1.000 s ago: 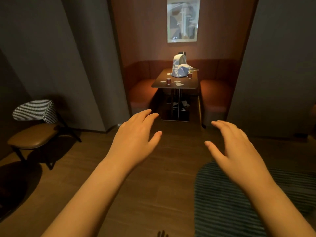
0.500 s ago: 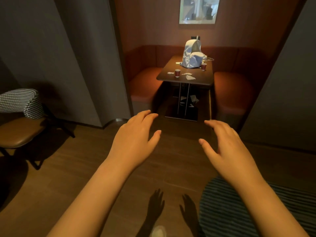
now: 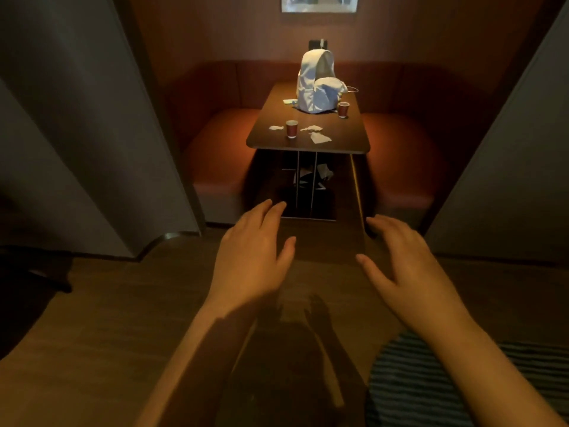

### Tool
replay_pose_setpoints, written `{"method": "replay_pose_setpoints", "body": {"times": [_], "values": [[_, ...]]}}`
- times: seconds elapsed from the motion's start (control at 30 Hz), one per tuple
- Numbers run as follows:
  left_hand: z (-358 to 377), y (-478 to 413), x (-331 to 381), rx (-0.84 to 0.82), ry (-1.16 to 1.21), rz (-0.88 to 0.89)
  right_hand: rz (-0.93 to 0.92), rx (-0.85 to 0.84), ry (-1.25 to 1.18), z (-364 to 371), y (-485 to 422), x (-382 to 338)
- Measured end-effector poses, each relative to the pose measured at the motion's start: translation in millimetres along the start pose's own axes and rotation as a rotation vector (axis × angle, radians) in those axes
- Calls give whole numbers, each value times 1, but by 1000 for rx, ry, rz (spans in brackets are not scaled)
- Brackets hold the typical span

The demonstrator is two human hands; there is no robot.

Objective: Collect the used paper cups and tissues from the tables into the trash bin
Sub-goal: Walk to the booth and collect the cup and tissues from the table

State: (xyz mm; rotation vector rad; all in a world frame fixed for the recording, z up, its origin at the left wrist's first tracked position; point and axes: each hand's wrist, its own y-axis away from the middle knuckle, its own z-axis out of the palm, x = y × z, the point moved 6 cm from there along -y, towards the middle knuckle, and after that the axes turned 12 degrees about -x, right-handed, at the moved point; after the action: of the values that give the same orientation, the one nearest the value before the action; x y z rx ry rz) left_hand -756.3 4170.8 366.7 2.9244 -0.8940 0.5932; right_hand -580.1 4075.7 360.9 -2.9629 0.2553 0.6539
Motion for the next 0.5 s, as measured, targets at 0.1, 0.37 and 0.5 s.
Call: {"method": "replay_pose_setpoints", "body": {"times": [0.1,0.37,0.5], "values": [[5,-56,-25,-21,18,-25,21,28,-20,8,-58,16],[4,-216,-87,73,-40,-76,31,-46,-126,48,-240,67],[0,-325,-96,74,19,-40,70,-40,-185,43,-339,105]]}}
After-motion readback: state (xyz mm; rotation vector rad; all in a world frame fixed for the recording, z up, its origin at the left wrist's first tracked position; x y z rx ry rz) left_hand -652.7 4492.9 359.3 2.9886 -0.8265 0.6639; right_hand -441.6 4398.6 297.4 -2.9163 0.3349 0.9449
